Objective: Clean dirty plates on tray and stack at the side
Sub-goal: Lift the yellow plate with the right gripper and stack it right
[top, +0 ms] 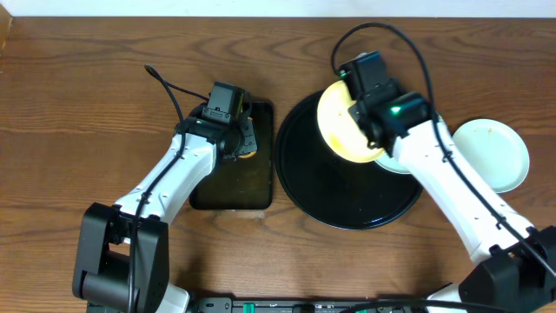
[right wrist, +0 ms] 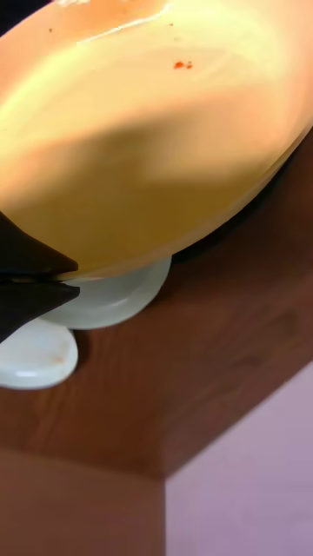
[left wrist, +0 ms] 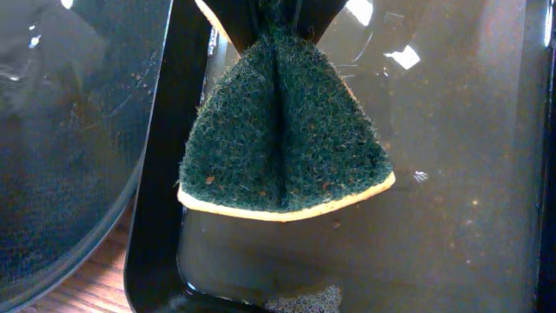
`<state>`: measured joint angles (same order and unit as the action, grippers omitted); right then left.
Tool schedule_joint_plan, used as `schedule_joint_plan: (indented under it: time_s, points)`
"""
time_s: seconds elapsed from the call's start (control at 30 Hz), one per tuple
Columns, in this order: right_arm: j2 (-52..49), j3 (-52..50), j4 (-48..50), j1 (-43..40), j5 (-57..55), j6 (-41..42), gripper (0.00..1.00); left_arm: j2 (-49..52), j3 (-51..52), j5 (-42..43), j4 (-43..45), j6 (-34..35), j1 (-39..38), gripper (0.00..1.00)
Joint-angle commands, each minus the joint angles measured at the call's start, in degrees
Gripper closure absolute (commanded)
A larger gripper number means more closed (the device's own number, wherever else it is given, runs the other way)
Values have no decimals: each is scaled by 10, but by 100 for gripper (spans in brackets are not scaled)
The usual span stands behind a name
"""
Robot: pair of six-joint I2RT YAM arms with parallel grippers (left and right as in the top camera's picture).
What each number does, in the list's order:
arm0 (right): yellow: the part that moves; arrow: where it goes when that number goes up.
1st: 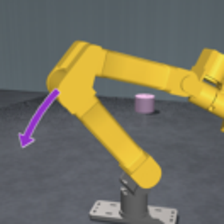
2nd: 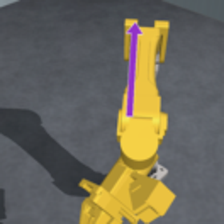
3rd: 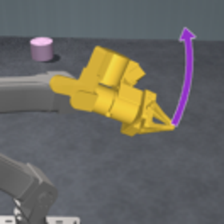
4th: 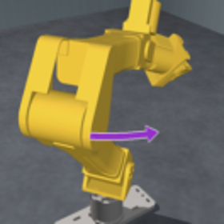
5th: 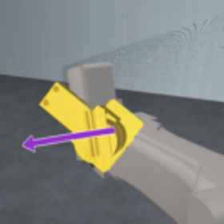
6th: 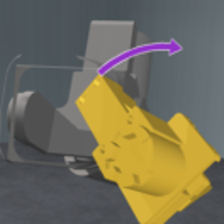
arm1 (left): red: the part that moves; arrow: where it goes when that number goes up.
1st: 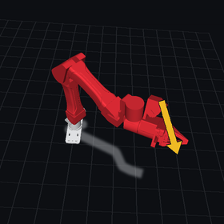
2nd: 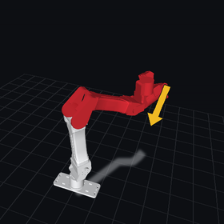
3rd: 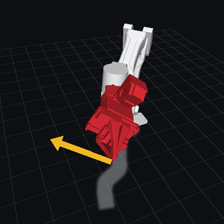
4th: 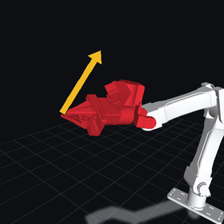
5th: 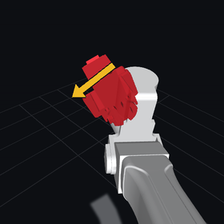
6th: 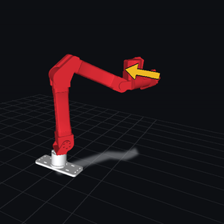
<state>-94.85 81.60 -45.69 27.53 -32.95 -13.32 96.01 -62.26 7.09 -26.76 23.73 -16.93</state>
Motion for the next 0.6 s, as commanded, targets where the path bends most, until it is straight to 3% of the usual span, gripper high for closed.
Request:
schedule_joint_plan:
  time_s: [0.0, 0.17, 0.57]
  points:
    - [12, 11, 9, 34, -93, -9, 99, -5, 3, -8, 1, -8, 2, 92]
    - [12, 11, 35, 58, -160, -9, 99, -5, 3, -8, 1, -8, 2, 92]
    - [12, 11, 57, 59, -154, -4, 99, -5, 3, -8, 2, -8, 2, 92]
